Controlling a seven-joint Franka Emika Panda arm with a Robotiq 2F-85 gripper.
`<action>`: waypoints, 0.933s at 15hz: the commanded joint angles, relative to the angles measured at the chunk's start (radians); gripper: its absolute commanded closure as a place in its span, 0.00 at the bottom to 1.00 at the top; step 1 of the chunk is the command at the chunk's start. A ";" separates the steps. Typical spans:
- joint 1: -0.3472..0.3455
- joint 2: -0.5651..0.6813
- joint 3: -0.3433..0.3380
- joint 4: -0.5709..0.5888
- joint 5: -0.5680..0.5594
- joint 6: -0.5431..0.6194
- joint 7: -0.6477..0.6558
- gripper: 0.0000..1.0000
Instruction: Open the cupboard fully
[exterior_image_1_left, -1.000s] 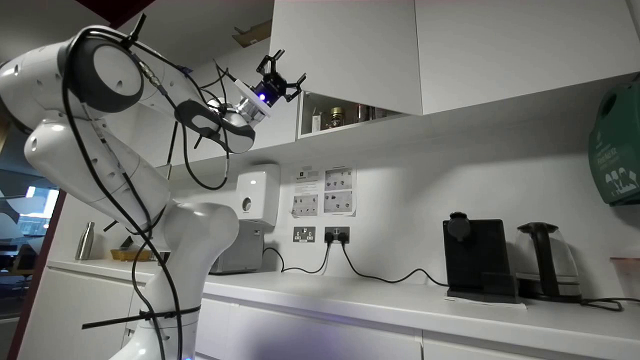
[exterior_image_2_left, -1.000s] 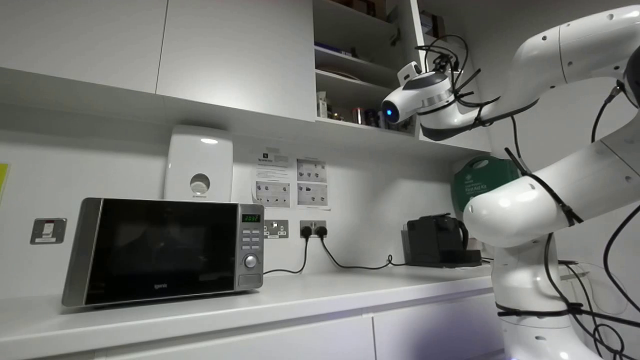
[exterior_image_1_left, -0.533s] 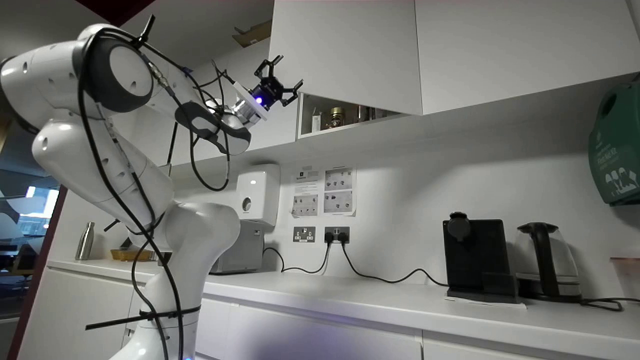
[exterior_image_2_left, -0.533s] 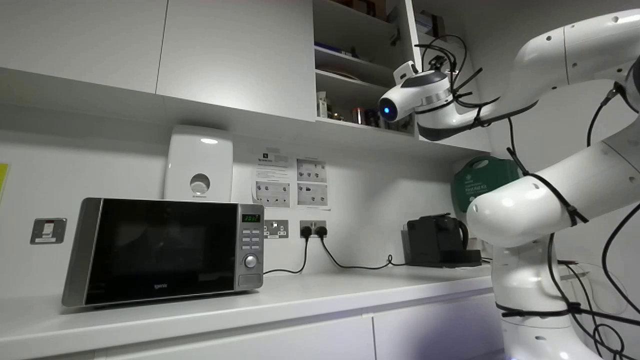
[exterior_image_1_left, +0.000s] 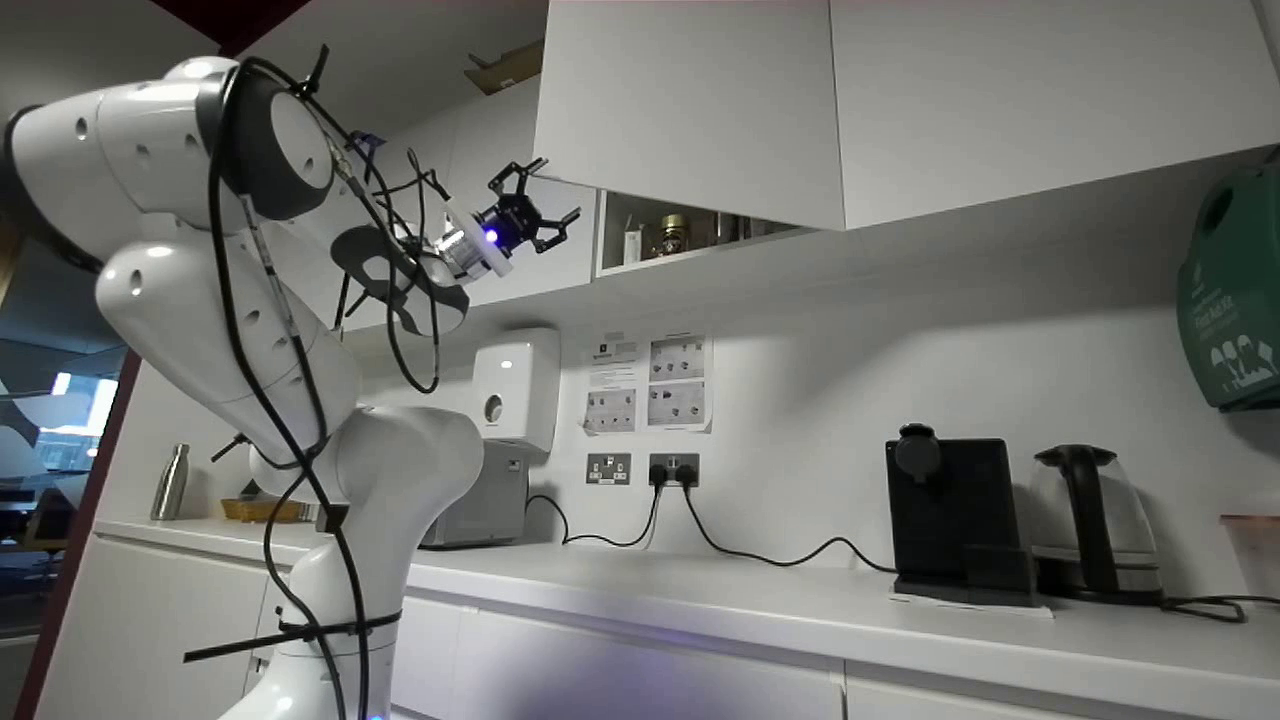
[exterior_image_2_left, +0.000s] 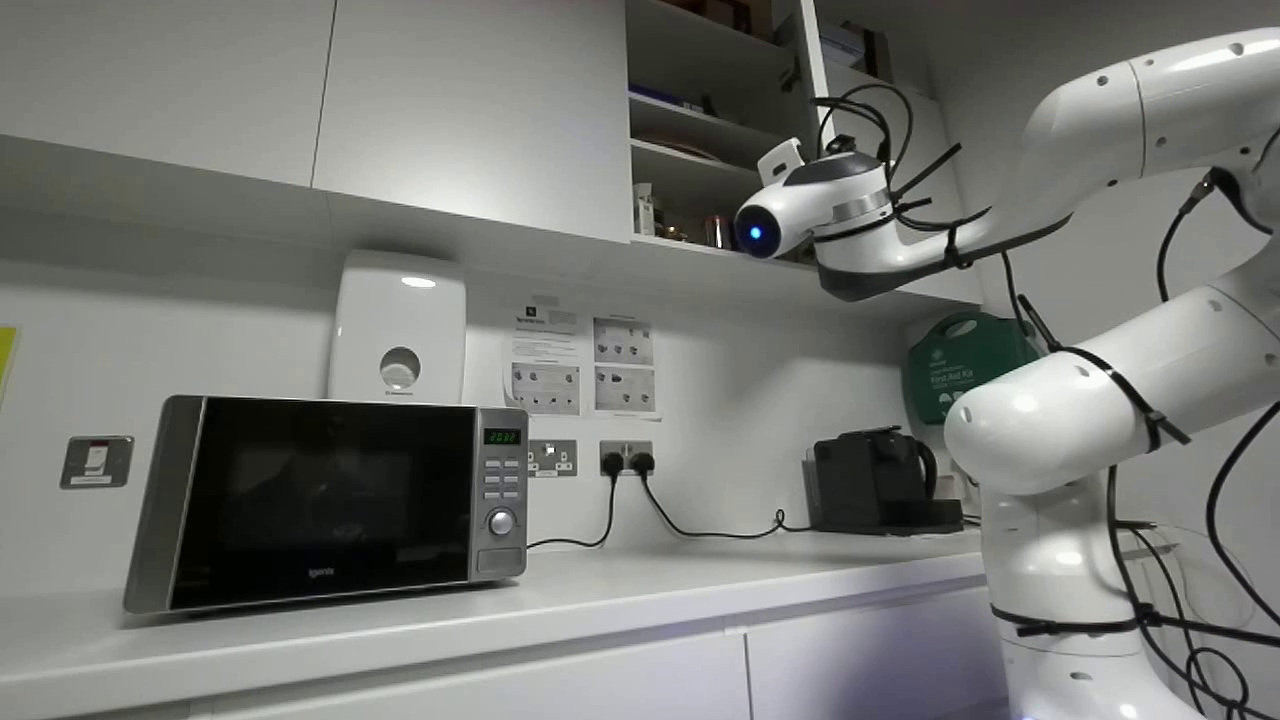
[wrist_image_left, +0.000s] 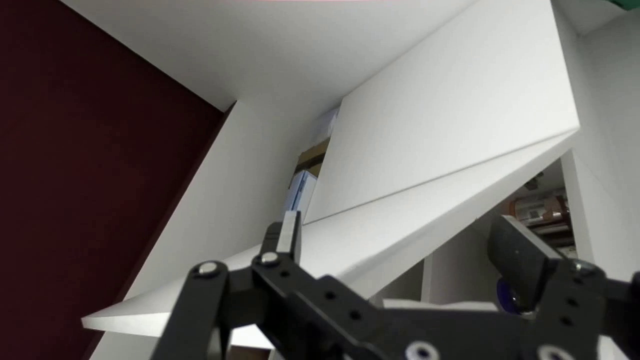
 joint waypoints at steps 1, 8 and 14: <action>0.024 0.022 0.054 -0.044 0.010 -0.027 -0.025 0.00; 0.006 0.069 0.105 -0.042 -0.146 -0.055 -0.021 0.00; -0.010 0.082 0.037 0.008 -0.345 0.012 -0.083 0.00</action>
